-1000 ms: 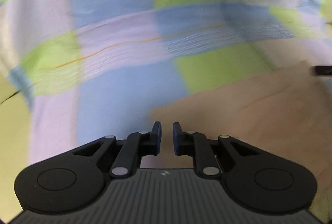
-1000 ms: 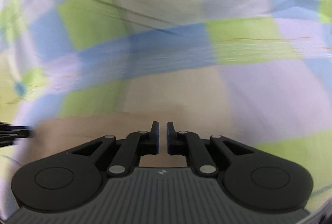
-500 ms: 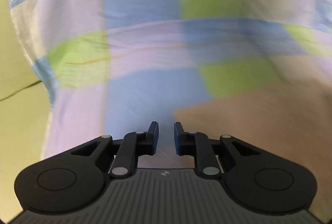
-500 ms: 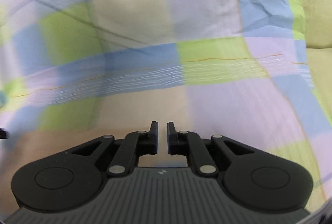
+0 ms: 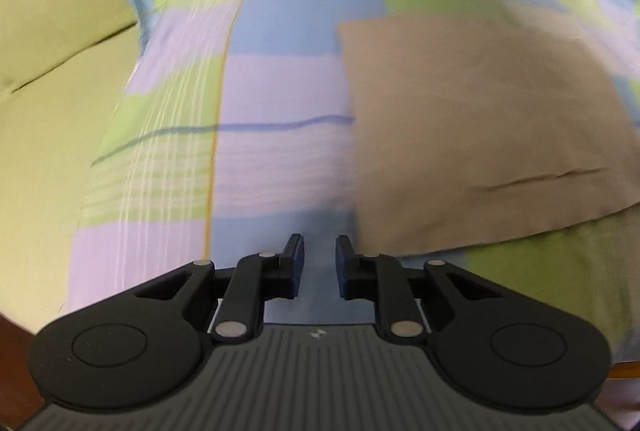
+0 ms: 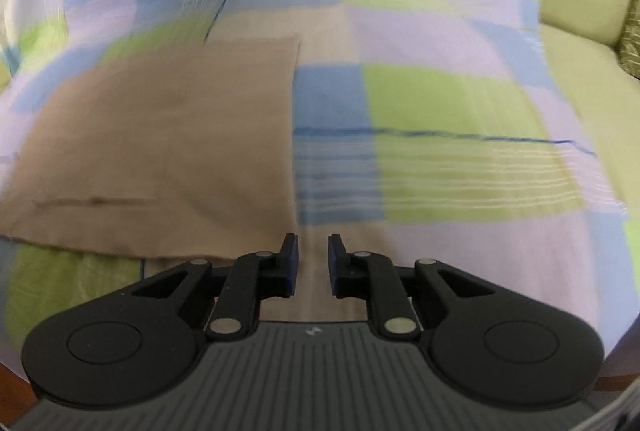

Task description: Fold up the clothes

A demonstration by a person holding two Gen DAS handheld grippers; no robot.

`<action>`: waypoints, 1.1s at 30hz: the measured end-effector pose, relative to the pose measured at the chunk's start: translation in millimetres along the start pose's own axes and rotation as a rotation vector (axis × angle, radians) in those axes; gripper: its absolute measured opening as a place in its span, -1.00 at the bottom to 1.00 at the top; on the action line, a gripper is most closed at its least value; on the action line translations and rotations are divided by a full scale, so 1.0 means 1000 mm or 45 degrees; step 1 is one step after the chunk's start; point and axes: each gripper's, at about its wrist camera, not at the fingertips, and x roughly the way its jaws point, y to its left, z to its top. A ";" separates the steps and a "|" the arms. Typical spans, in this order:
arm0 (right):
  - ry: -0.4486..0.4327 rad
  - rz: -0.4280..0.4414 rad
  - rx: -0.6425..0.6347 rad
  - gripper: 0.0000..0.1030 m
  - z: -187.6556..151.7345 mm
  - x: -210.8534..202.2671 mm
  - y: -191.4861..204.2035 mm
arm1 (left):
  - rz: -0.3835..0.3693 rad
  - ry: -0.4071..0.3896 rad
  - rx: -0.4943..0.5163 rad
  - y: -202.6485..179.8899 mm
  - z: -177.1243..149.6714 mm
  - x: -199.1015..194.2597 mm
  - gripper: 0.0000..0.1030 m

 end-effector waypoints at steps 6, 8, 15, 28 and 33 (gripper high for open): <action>-0.056 0.180 -0.056 -0.69 0.002 0.022 0.050 | -0.065 -0.001 0.019 -0.052 0.019 0.036 0.07; -0.023 0.143 -0.074 -0.68 -0.004 0.036 0.061 | -0.040 0.037 0.014 -0.060 0.013 0.050 0.10; 0.013 -0.032 -0.119 -0.64 -0.056 0.018 0.048 | 0.008 0.046 -0.051 -0.057 -0.025 0.035 0.16; 0.051 0.015 0.064 -0.15 -0.093 -0.060 -0.006 | 0.093 0.148 -0.196 -0.090 -0.052 -0.054 0.19; 0.014 0.087 0.113 0.11 -0.087 -0.108 -0.017 | 0.111 0.115 -0.210 -0.115 -0.058 -0.108 0.21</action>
